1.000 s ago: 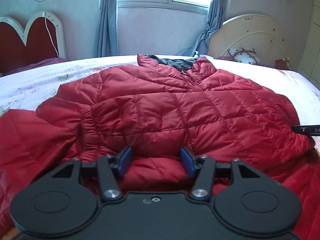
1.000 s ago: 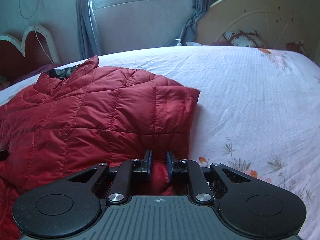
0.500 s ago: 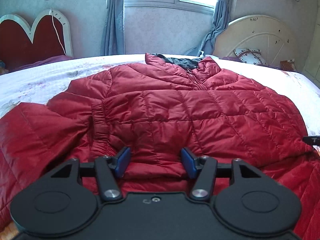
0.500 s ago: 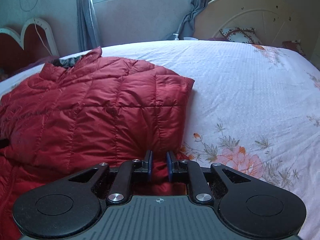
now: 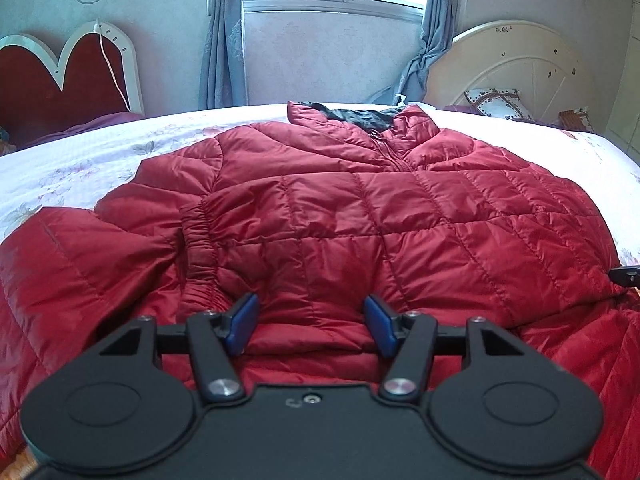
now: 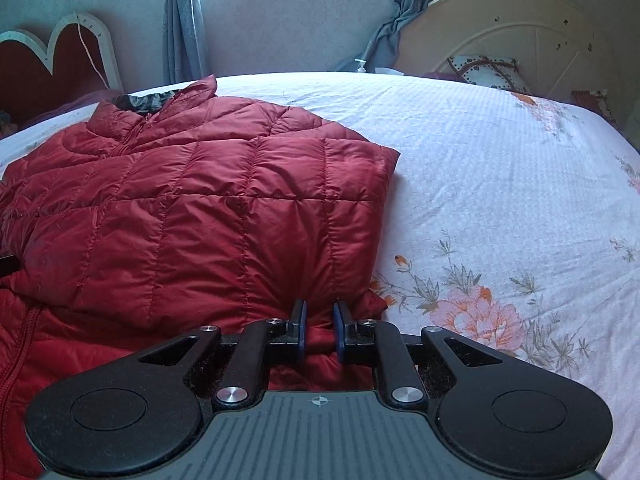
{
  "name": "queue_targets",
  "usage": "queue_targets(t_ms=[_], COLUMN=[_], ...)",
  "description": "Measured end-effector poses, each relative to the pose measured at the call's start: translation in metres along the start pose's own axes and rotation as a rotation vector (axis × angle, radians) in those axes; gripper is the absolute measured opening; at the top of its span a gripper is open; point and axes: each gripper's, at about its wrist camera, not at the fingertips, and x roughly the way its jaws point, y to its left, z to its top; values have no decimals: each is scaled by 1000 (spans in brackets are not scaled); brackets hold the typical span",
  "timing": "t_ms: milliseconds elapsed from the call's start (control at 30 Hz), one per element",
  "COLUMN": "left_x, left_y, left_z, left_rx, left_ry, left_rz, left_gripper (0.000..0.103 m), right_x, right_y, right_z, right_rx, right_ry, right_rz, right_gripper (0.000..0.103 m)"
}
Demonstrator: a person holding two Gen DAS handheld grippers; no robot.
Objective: Fold large clothes
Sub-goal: 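Open both tools and release the sleeve onto the jacket body, then grasp the other sleeve cuff with the left tool and lift it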
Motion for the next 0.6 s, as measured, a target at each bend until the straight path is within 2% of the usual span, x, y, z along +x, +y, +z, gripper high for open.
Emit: queue_targets(t_ms=[67, 133, 200, 300, 400, 467, 500, 600], left_x=[-6, -12, -6, 14, 38, 55, 57, 46], left_y=[1, 2, 0, -3, 0, 3, 4, 3], left_z=[6, 16, 28, 45, 52, 50, 49, 49], left_rx=[-19, -27, -13, 20, 22, 25, 27, 37], left_ry=[-15, -73, -95, -94, -51, 12, 5, -7], left_rz=[-6, -5, -9, -13, -2, -12, -15, -1], left_gripper=[60, 71, 72, 72, 75, 80, 81, 81], right_x=[-8, -15, -12, 10, 39, 64, 71, 58], right_y=[0, 7, 15, 24, 24, 14, 9, 7], right_z=[3, 12, 25, 47, 64, 70, 70, 72], right_rx=[4, -24, -62, -78, -67, -25, -8, -5], right_ry=[-46, -122, -171, -187, -171, -83, -56, -54], right_rz=[6, 1, -16, 15, -5, -24, -9, -12], right_gripper=[14, 14, 14, 14, 14, 14, 14, 14])
